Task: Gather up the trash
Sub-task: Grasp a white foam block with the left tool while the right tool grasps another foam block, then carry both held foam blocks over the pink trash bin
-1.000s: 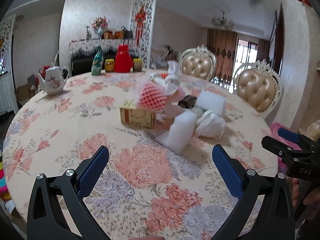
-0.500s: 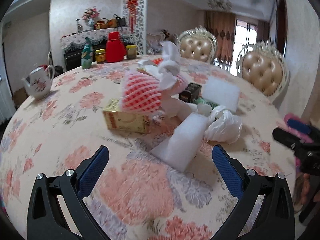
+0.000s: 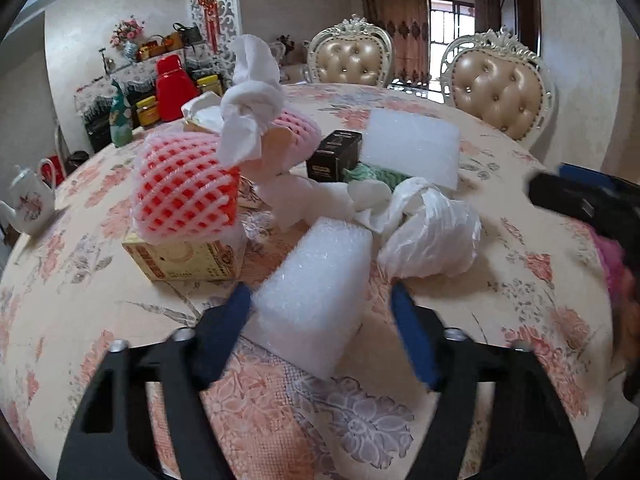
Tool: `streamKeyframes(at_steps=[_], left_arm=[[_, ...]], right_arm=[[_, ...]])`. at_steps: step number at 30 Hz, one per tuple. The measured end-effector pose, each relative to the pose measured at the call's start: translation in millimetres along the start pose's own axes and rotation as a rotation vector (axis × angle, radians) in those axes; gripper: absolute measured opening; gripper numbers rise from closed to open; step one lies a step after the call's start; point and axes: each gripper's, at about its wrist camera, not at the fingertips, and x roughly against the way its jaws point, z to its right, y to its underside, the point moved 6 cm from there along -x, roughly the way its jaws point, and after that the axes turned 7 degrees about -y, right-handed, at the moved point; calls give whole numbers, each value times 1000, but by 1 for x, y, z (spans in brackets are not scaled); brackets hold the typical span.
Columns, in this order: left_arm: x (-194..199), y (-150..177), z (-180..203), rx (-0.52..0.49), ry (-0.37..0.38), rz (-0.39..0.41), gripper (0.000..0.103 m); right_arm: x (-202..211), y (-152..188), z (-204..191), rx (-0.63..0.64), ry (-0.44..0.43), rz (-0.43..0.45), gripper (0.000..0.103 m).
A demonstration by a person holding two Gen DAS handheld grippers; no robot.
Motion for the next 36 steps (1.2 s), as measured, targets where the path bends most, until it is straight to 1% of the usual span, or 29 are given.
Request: streamKeyframes(at_steps=[2, 3, 5, 7, 12, 13, 14, 15, 16, 17, 23, 26, 30, 36], left_arm=[[3, 2, -3, 10, 17, 14, 44], [5, 3, -5, 10, 16, 18, 42], [11, 6, -11, 23, 23, 33, 39], [16, 6, -18, 39, 27, 48, 39], [28, 12, -38, 81, 31, 62, 38], [30, 13, -41, 91, 34, 62, 38], [32, 14, -46, 101, 33, 64, 38], [34, 15, -50, 109, 30, 68, 38], [36, 17, -52, 112, 28, 71, 38], [38, 18, -55, 116, 23, 75, 38], [46, 18, -66, 162, 12, 91, 38], [53, 17, -68, 176, 7, 108, 38], [66, 17, -69, 192, 2, 130, 38], [90, 14, -61, 190, 15, 179, 38]], right_arm=[[-12, -8, 0, -11, -20, -5, 99], [-16, -11, 0, -14, -23, -9, 99], [-31, -18, 1, -25, -30, -24, 99], [-42, -24, -1, -26, -41, -33, 99], [-71, -33, -7, -22, -59, -66, 90], [-75, -34, -7, -23, -59, -72, 85], [-78, -34, -7, -25, -57, -76, 76], [-82, -34, -8, -29, -60, -82, 71], [-84, -34, -9, -30, -69, -89, 53], [-85, -32, -11, -29, -77, -97, 38], [-62, -26, -38, 35, -139, -47, 37], [-44, -22, -57, 88, -171, -28, 37], [-19, -13, -78, 118, -227, -17, 37], [21, -9, -83, 110, -232, 37, 37]])
